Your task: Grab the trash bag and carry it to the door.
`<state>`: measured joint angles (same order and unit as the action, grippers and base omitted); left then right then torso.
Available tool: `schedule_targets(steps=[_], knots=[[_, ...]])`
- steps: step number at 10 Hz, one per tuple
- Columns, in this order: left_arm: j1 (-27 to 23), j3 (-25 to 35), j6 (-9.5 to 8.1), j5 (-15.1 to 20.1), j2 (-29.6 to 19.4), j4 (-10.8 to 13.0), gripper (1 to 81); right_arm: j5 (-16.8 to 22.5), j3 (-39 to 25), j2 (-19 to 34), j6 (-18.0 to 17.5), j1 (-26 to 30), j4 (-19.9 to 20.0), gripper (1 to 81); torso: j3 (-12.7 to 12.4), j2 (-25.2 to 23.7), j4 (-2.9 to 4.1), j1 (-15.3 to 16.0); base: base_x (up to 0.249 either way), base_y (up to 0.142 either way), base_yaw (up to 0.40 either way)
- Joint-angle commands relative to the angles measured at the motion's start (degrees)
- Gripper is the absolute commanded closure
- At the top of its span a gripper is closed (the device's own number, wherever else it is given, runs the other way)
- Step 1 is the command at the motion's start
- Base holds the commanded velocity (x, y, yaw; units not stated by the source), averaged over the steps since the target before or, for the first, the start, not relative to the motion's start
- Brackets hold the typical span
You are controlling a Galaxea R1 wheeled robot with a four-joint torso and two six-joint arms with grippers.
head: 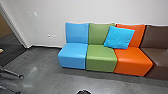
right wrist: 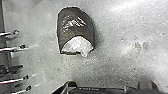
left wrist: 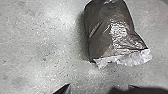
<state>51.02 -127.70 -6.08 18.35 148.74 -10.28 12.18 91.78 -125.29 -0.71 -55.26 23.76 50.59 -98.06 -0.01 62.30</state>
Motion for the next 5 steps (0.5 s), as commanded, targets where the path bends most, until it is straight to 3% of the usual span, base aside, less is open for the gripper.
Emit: schedule_targets(steps=[1, 5], knots=[[-6.4, 0.0, 0.02, 3.4, -1.4, -0.9, 1.0, 5.2, -1.7, 2.7, 0.0, 4.9, 1.6, 1.0, 4.1, -5.6, 0.0, 3.6, 0.0, 0.0, 0.0], [-7.8, 0.3, 0.02, 3.5, 1.1, -0.9, 1.0, 5.5, -1.8, 2.7, 0.0, 5.1, 1.6, 1.0, 10.4, -12.5, 0.0, 7.9, 0.0, 0.0, 0.0]])
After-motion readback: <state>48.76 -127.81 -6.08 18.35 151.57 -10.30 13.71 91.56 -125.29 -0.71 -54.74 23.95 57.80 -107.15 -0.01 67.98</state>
